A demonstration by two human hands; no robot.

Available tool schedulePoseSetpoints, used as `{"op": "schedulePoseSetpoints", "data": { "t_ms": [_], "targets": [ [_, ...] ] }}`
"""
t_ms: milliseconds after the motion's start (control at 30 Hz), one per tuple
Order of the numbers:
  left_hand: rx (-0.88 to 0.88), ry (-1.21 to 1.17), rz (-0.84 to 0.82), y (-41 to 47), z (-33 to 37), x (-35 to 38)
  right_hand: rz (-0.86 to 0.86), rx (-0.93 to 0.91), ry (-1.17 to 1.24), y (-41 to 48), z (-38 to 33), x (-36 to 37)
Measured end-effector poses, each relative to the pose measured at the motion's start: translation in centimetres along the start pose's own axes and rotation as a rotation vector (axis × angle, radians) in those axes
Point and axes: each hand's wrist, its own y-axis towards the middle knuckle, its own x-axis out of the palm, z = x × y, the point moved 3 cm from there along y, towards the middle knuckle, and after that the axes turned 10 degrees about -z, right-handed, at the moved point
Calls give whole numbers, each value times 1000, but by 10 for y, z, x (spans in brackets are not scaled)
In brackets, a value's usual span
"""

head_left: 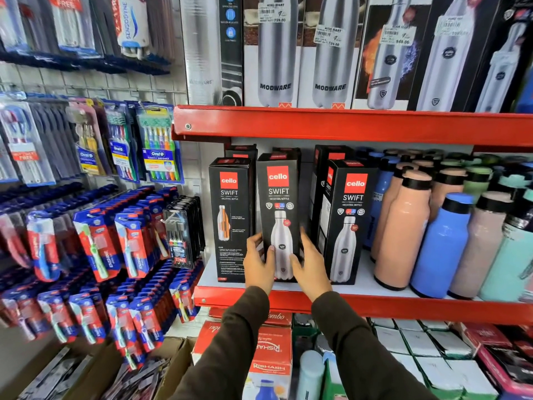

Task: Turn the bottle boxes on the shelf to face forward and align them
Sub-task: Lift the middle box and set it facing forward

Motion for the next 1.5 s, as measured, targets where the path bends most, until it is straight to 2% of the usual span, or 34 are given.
{"op": "schedulePoseSetpoints", "data": {
  "t_ms": [133,867,1033,1167,1367,1500],
  "targets": [
    [21,22,0,-2,0,3,63,33,-5,1,9,3],
    [-50,75,-49,-6,2,11,141,106,-30,-3,19,2],
    [-11,114,24,-19,1,9,248,94,14,-16,23,2],
    [33,75,86,-29,6,0,307,9,78,-30,14,8],
    [209,213,262,-34,19,-39,168,-126,193,-33,-19,39],
    [106,347,364,-20,15,-72,26,-100,199,-18,-36,63]
  ]
}}
